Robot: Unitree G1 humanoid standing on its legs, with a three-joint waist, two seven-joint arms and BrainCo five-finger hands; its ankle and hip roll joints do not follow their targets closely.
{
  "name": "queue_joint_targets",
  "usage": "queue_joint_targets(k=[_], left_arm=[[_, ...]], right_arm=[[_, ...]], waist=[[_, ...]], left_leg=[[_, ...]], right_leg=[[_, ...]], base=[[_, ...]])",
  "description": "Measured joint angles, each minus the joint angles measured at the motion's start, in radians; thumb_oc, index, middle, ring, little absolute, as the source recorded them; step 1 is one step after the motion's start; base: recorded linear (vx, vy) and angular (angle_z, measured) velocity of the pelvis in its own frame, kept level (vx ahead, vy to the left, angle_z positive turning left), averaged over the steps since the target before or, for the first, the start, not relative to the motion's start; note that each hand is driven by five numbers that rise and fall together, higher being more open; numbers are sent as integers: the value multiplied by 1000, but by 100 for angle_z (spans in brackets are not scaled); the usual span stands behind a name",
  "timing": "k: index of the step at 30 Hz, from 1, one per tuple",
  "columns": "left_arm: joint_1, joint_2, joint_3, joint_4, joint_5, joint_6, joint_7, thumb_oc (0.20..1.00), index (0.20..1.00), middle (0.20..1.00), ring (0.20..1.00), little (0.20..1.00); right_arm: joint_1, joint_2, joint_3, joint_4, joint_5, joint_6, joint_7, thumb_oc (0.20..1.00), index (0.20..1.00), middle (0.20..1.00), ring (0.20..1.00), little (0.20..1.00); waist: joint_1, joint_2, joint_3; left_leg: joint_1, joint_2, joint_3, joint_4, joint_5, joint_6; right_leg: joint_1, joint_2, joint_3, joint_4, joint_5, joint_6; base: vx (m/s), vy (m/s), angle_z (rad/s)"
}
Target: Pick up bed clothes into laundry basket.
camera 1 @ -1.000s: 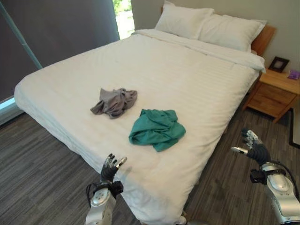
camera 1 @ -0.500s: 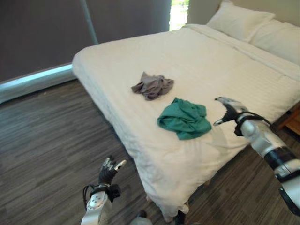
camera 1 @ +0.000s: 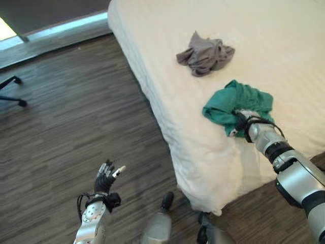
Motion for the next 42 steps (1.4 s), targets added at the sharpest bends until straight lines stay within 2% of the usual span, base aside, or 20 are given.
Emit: queue_joint_targets(k=[4, 5, 10, 11, 12, 13, 18, 19, 21, 22, 24, 28, 30, 33, 34, 38, 42], left_arm=[[-26, -2, -20, 2, 0, -2, 2, 1000, 1000, 1000, 1000, 1000], [-39, -2, -25, 2, 0, -2, 4, 1000, 1000, 1000, 1000, 1000], [-79, -19, -45, 5, -29, -7, 30, 1000, 1000, 1000, 1000, 1000], [-101, -41, -46, 5, -31, -13, 40, 1000, 1000, 1000, 1000, 1000], [-104, -45, -46, 6, -33, -13, 43, 1000, 1000, 1000, 1000, 1000], [-103, -49, -43, -4, -34, -13, 52, 1000, 1000, 1000, 1000, 1000], [-96, -64, -6, 11, -27, -11, 77, 1000, 1000, 1000, 1000, 1000], [-79, -67, 19, 2, -27, -12, 81, 1000, 1000, 1000, 1000, 1000], [-48, -66, 50, -1, -24, -12, 87, 1000, 1000, 1000, 1000, 1000], [-35, -67, 56, -4, -19, -12, 90, 1000, 1000, 1000, 1000, 1000], [-21, -67, 67, -6, -17, -11, 95, 1000, 1000, 1000, 1000, 1000], [-11, -74, 89, -9, -17, 0, 96, 1000, 1000, 1000, 1000, 1000], [-14, -80, 107, -11, -17, 4, 95, 1000, 1000, 1000, 1000, 1000], [-27, -92, 123, -19, -17, 10, 94, 1000, 1000, 1000, 1000, 1000], [-28, -107, 124, -19, -17, 12, 94, 1000, 1000, 1000, 1000, 1000], [-15, -143, 127, -19, -17, 33, 95, 1000, 1000, 1000, 1000, 1000], [-25, -152, 127, -18, -17, 33, 94, 1000, 1000, 1000, 1000, 1000]], right_arm=[[-70, -7, 3, 6, -5, 14, -13, 1000, 1000, 1000, 1000, 1000], [-77, -9, 3, 6, -15, 14, -14, 200, 200, 200, 200, 200], [-56, -21, -16, -88, -8, 18, -17, 200, 200, 200, 200, 200], [21, -40, -46, -202, 12, 22, -40, 200, 200, 200, 200, 200], [43, -42, -50, -231, 13, 22, -48, 200, 200, 200, 200, 200], [123, -51, -107, -381, 24, 26, -56, 200, 200, 200, 200, 200], [487, -63, -277, -740, 67, -22, -54, 200, 200, 200, 200, 200], [595, -64, -351, -820, 99, -36, -56, 200, 200, 200, 200, 200], [761, -74, -452, -903, 183, -59, -54, 200, 200, 200, 200, 200], [833, -65, -516, -935, 224, -64, -55, 200, 200, 200, 200, 200], [909, -50, -613, -944, 314, -67, -58, 200, 200, 200, 200, 200], [1016, -4, -809, -971, 521, -67, -77, 200, 200, 200, 200, 200], [1047, -4, -880, -996, 599, -82, -106, 200, 200, 200, 200, 200], [1061, -3, -980, -1043, 694, -107, -144, 200, 200, 200, 200, 200], [1062, 26, -1029, -1061, 794, -125, -149, 200, 200, 200, 200, 200], [1089, 56, -1069, -1146, 993, -195, -165, 200, 200, 200, 200, 200], [1102, 113, -1074, -1174, 1131, -244, -162, 200, 200, 200, 200, 200]], waist=[[-3, 11, 8], [-3, 15, 10], [-10, 16, 11], [-25, 16, 12], [-34, 14, 12], [-45, 10, 16], [-96, -5, 31], [-96, -9, 34], [-135, -20, 40], [-139, -18, 40], [-177, -27, 44], [-212, -25, 46], [-244, -24, 45], [-283, -11, 32], [-285, -2, 22], [-327, 36, -38], [-345, 44, -90]], left_leg=[[-29, -2, 6, 10, -2, -3], [-32, -2, 6, 10, -3, -4], [-44, -3, 29, 11, -5, -7], [-42, -3, 31, 14, -7, -9], [-40, -3, 33, 14, -7, -9], [-36, -2, 38, 14, -8, -10], [12, -1, 78, 5, -19, -6], [27, 0, 83, 1, -21, -7], [66, 1, 93, -20, -22, -4], [75, 2, 102, -28, -22, 0], [97, 0, 112, -32, -23, 3], [131, 3, 141, -33, -35, 16], [170, 14, 164, -33, -46, 14], [190, 21, 172, -34, -54, 17], [204, 24, 186, -34, -55, 16], [226, 34, 198, -39, -62, 11], [243, 43, 218, -40, -67, 6]], right_leg=[[-28, -1, 3, 0, 0, 0], [-32, -1, 3, 0, 0, 0], [-53, -1, 26, 0, 1, 0], [-51, 1, 32, 0, 1, 0], [-51, 2, 33, 1, 1, 0], [-50, 3, 41, 1, 5, -2], [-25, 8, 81, 1, 10, -5], [-16, 9, 86, 1, 9, -3], [9, 9, 96, 0, 1, 6], [15, 8, 101, 0, 0, 7], [25, 9, 114, 0, -4, 13], [46, 14, 144, 0, -7, 17], [72, 23, 167, -1, -9, 16], [86, 30, 180, -2, -16, 11], [96, 39, 193, 0, -8, 10], [111, 50, 206, 0, -13, 5], [119, 60, 221, 0, -18, -1]], base=[[4, 16, -2], [9, 17, -4], [28, 22, -13], [22, 19, -6], [24, 23, -10], [29, 34, -19], [35, 43, -21], [48, 31, -17], [56, 18, -17], [51, 23, -15], [45, 25, -17], [75, 14, -26], [51, -3, -31], [26, 6, -21], [24, -6, -21], [35, -2, -13], [5, 0, -13]])
